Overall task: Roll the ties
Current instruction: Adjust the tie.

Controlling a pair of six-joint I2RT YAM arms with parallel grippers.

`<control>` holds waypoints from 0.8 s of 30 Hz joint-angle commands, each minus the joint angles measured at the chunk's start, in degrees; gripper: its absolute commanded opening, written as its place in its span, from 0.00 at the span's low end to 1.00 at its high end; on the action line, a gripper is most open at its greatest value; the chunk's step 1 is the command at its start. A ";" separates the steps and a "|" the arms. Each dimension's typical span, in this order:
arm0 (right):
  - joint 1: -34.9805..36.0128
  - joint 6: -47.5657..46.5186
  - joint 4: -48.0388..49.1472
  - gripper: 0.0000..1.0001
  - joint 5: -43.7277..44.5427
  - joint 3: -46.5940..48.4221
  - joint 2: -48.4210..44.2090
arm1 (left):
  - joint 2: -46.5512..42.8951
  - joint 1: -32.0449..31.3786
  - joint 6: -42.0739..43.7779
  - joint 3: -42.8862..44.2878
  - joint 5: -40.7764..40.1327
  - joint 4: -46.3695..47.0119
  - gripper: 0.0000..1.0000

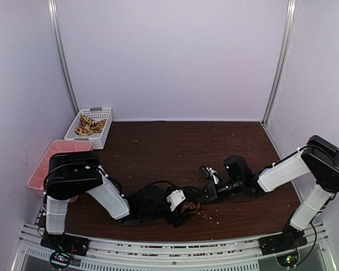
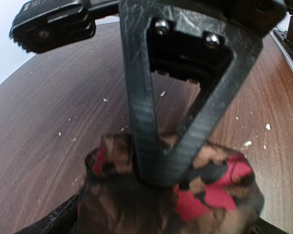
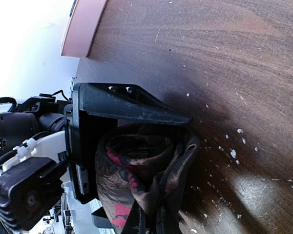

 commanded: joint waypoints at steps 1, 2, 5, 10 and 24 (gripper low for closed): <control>0.58 -0.79 1.26 0.00 0.59 0.34 -1.53 | 2.55 0.18 0.87 3.01 0.86 0.72 0.98; 0.66 -0.86 1.17 0.00 0.55 0.41 -1.64 | 2.57 0.20 1.04 3.51 1.73 -0.45 0.94; 0.65 -0.94 0.64 0.00 0.59 0.76 -1.99 | 1.97 0.18 1.55 3.81 3.22 -1.38 0.69; 0.65 -1.59 -0.36 0.00 0.77 1.15 -2.12 | -1.15 0.18 2.81 0.73 5.56 1.10 0.29; -2.25 2.06 2.55 0.00 0.00 -0.02 -8.74 | -18.78 0.75 -7.57 -12.81 -5.98 0.10 0.98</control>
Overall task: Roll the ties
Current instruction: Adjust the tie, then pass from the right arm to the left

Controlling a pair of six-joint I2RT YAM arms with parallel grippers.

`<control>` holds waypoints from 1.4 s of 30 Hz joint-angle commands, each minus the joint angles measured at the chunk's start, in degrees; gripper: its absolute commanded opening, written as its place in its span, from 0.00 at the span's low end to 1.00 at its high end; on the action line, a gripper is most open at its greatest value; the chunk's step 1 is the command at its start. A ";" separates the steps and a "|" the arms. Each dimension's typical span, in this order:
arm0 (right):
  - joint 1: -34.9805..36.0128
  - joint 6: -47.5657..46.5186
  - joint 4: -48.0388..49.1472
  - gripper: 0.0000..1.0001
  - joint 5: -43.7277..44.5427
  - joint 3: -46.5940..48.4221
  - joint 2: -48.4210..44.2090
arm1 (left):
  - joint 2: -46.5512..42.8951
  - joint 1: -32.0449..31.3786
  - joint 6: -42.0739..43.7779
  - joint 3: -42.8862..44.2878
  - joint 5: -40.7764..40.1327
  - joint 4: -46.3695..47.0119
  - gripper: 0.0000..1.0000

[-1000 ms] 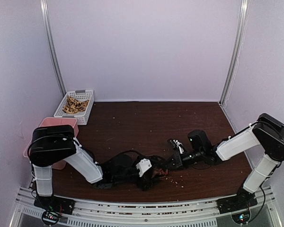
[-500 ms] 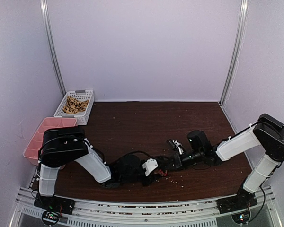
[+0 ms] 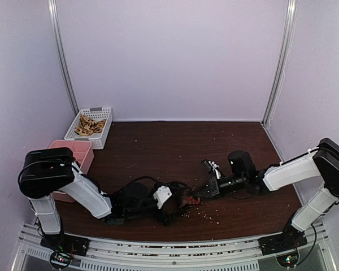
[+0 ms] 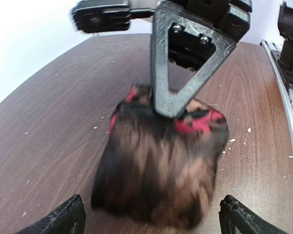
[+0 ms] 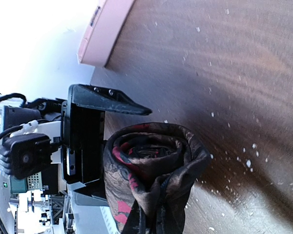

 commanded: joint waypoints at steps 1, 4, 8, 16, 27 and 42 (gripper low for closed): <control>-2.19 2.14 4.04 0.00 -0.39 -0.38 -3.77 | -7.56 0.71 -6.27 -2.60 -5.10 -2.84 0.98; -4.10 3.04 5.00 0.00 -1.14 -0.77 -5.72 | -12.55 1.89 -14.15 2.95 -9.84 -22.42 0.98; -6.32 4.52 6.88 0.00 -1.64 -1.33 -8.34 | -18.87 2.90 -19.10 7.03 -10.66 -35.20 0.98; -7.29 8.57 13.26 0.00 -2.58 -1.08 -10.19 | -30.99 4.18 -25.89 5.90 -10.04 -34.69 0.98; -4.95 10.98 23.42 0.00 -4.93 -1.69 -13.06 | -32.04 8.86 -29.88 8.16 18.00 -27.18 0.98; 2.14 -6.37 9.89 0.00 -2.51 2.76 -23.52 | -26.60 8.39 -30.46 10.94 26.67 -17.94 0.98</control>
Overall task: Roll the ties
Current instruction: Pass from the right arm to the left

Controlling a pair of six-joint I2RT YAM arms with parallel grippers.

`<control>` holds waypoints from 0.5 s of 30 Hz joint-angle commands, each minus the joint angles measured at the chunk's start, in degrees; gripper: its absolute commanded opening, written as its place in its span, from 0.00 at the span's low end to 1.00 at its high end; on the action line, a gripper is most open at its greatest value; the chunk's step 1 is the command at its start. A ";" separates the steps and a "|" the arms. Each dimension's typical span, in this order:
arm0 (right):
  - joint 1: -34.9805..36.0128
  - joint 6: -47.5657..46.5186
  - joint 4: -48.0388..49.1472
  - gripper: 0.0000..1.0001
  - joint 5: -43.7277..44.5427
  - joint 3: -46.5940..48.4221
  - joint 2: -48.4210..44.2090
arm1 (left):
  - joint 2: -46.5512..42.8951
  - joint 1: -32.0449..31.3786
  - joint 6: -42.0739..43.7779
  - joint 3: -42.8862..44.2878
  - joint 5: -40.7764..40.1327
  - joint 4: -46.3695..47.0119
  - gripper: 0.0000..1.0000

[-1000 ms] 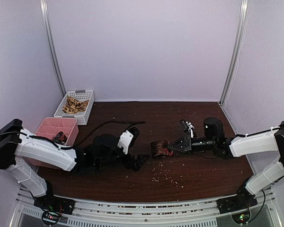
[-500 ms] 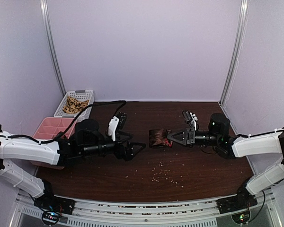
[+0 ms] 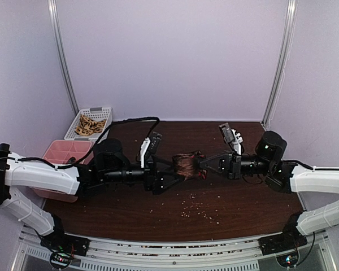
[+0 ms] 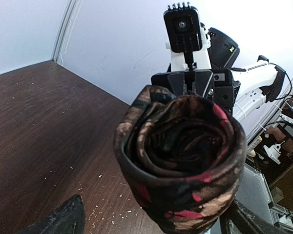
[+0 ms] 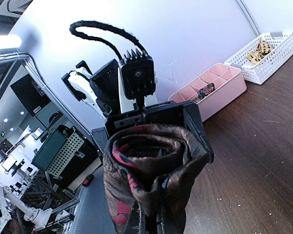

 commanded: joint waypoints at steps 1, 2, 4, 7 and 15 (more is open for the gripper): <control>1.33 -4.67 -2.76 0.00 1.33 2.54 -0.79 | 1.32 -0.41 -0.15 2.84 2.78 6.14 0.98; 1.58 -4.63 -2.78 0.00 1.51 2.55 -0.64 | 1.76 -0.62 -0.23 3.15 3.31 7.26 0.98; 2.20 -4.60 -2.51 0.00 2.12 2.66 -0.17 | 2.86 -1.05 -0.59 4.00 4.04 9.18 0.98; 3.21 -4.53 -2.27 0.00 2.82 2.96 0.66 | 4.41 -1.40 -2.25 4.16 4.06 12.92 0.95; 4.08 -4.53 -2.29 0.00 5.58 2.82 0.89 | 7.78 -1.58 -6.06 4.44 2.50 17.56 0.86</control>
